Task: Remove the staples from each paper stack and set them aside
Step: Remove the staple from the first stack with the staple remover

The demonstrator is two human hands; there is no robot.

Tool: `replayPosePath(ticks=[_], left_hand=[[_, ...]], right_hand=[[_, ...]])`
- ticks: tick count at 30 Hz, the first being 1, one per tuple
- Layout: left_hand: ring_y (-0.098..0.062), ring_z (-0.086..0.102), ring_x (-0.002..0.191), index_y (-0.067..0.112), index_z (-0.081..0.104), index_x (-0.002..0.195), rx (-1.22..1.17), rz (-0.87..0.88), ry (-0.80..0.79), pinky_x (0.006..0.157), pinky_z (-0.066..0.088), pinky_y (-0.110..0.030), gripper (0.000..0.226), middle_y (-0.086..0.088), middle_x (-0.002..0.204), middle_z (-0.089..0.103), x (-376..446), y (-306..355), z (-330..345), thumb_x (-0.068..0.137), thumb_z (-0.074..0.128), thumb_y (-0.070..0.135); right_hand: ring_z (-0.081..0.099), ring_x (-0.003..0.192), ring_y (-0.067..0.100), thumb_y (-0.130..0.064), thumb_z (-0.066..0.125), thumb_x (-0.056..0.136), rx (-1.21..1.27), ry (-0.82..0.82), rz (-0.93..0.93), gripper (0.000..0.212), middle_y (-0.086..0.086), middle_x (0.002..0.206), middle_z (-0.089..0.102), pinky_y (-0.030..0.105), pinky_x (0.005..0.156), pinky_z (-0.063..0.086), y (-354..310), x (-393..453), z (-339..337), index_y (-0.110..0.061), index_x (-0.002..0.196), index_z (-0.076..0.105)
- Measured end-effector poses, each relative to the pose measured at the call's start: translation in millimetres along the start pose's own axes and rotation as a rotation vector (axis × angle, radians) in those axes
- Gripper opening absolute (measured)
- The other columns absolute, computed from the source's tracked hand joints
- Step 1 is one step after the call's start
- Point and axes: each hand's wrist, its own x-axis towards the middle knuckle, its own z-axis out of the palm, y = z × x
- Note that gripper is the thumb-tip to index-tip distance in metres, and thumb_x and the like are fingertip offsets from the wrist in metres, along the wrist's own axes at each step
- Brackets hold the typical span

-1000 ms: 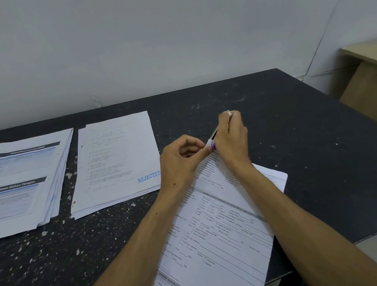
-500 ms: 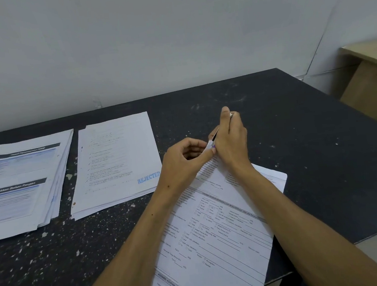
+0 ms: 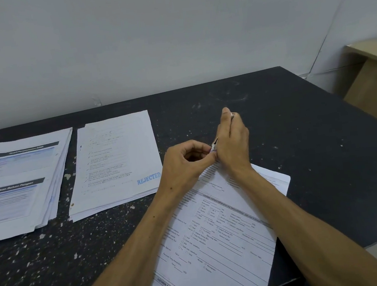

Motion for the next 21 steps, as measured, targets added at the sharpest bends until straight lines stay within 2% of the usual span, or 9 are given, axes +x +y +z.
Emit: replayPosePath(ticks=[6, 12, 15, 21], left_hand=[[-0.018, 0.075, 0.086, 0.012, 0.081, 0.098, -0.016, -0.008, -0.005, 0.085, 0.062, -0.03, 0.013, 0.001, 0.088, 0.079, 2, -2, -1, 0.087, 0.083, 0.018], [-0.018, 0.075, 0.091, 0.012, 0.08, 0.103, -0.019, -0.027, -0.045, 0.087, 0.062, -0.03, 0.017, 0.001, 0.094, 0.079, 2, -5, -1, 0.088, 0.083, 0.019], [-0.011, 0.074, 0.093, 0.015, 0.079, 0.106, 0.015, -0.029, -0.019, 0.086, 0.061, -0.025, 0.017, 0.005, 0.097, 0.078, 4, -7, -1, 0.09, 0.08, 0.02], [-0.004, 0.073, 0.092, 0.019, 0.076, 0.111, 0.058, -0.019, 0.047, 0.086, 0.06, -0.02, 0.022, 0.009, 0.1, 0.077, 4, -8, 4, 0.089, 0.08, 0.016]], right_hand=[[0.049, 0.06, 0.011, -0.038, 0.035, 0.112, -0.031, -0.01, 0.048, 0.037, 0.003, 0.071, 0.054, 0.032, 0.057, 0.047, 3, 3, 0, -0.024, 0.079, 0.045], [0.048, 0.063, 0.007, -0.041, 0.036, 0.112, -0.018, -0.038, 0.086, 0.039, -0.002, 0.072, 0.052, 0.023, 0.06, 0.046, 4, 3, -5, -0.022, 0.079, 0.045], [0.058, 0.083, 0.013, -0.045, 0.036, 0.111, -0.018, -0.065, 0.136, 0.038, -0.005, 0.081, 0.057, 0.027, 0.074, 0.05, 4, 6, -13, -0.022, 0.083, 0.05], [0.065, 0.103, 0.023, -0.049, 0.034, 0.11, -0.066, -0.055, 0.143, 0.035, -0.003, 0.097, 0.065, 0.036, 0.083, 0.056, 7, 11, -19, -0.026, 0.096, 0.058]])
